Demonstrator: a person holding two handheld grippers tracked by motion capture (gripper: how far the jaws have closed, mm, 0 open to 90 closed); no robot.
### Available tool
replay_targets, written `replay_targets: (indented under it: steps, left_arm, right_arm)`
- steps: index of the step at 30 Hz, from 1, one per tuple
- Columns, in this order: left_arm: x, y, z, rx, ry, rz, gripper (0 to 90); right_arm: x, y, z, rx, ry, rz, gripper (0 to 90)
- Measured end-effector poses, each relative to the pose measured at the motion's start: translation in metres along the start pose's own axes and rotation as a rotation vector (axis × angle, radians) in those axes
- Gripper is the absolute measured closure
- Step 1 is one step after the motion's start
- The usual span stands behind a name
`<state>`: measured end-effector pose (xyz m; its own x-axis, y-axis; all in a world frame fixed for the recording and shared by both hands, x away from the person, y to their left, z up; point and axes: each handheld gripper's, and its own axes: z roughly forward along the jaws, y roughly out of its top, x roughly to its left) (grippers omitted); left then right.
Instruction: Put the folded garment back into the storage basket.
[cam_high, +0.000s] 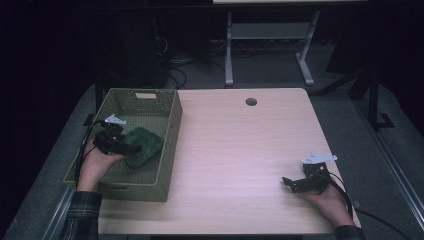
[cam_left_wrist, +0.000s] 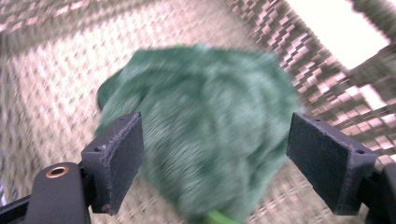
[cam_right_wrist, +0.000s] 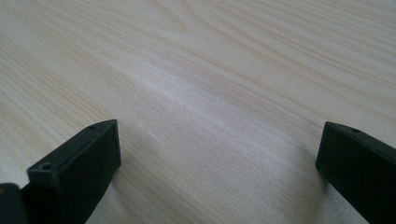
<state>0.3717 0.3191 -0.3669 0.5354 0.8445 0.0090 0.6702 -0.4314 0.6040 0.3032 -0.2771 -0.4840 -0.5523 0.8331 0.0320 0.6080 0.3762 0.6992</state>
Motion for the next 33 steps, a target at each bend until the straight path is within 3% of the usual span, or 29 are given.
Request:
replay_targets:
  steps: [9,18,23,33]
  left_arm:
    - [-0.038,0.028,-0.010,-0.111,-0.077,0.038,18.4]
    - [-0.079,0.049,-0.010,-0.167,-0.143,0.100,18.2]
    - [-0.105,0.056,-0.001,-0.188,-0.188,0.116,18.3]
    - [-0.156,0.064,0.021,-0.221,-0.208,0.171,17.3]
  right_arm:
    - [0.000,0.000,0.000,0.000,-0.001,0.001,0.0]
    - [0.000,0.000,0.000,0.000,-0.001,0.002,0.0]
    - [0.000,0.000,0.000,0.000,0.000,-0.001,0.0]
    - [0.000,0.000,0.000,0.000,-0.001,0.001,0.0]
